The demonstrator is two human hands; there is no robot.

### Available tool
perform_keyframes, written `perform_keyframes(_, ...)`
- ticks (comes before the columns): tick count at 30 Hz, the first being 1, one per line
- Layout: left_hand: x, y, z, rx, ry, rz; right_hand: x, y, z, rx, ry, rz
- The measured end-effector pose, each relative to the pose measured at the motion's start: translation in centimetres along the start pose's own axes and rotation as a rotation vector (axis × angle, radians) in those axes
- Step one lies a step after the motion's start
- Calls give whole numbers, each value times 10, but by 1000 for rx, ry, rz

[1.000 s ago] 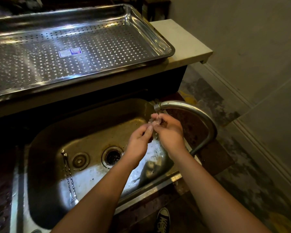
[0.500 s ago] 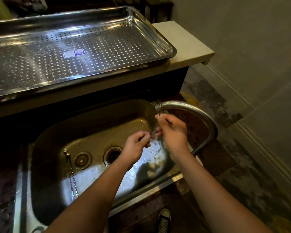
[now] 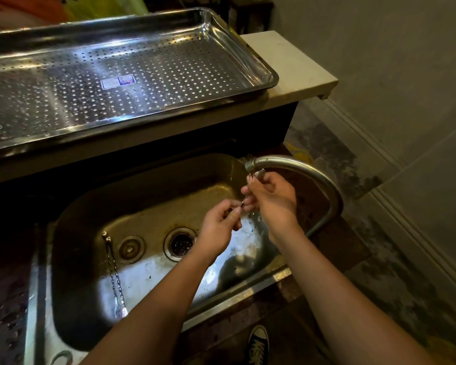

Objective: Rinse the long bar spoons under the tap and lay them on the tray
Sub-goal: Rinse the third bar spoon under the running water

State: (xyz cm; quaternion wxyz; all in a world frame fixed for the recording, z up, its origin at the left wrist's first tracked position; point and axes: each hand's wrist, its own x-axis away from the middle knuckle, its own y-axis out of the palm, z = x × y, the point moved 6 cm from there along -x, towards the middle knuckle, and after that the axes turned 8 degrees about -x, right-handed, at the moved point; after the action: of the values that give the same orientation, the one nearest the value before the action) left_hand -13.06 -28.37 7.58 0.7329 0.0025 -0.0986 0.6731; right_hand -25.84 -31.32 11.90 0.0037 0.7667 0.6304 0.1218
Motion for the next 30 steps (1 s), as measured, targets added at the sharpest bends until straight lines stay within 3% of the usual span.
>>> perform_keyframes(5,-4,5,2,26,14,-15,4,6,1,142,11,-168)
perform_keyframes(9,-2,4,-5,9,17,-27,-1,2,-5,201,4,-65)
perform_keyframes(13,5,-3,-30,-78,-75,-36,0,0,-11,11,-22,17)
perform_keyframes(16,4,-7,-26,-91,-69,-20,3,1,-5,-32,31,-31)
perform_keyframes(20,-4,-3,-3,-26,-15,-27,6,10,8,144,139,-188)
perform_keyframes(27,0,-13,-23,-73,-100,-21,-1,5,4,-7,64,-44)
perform_keyframes(30,3,-16,-32,-107,-153,-8,3,8,12,13,82,-96)
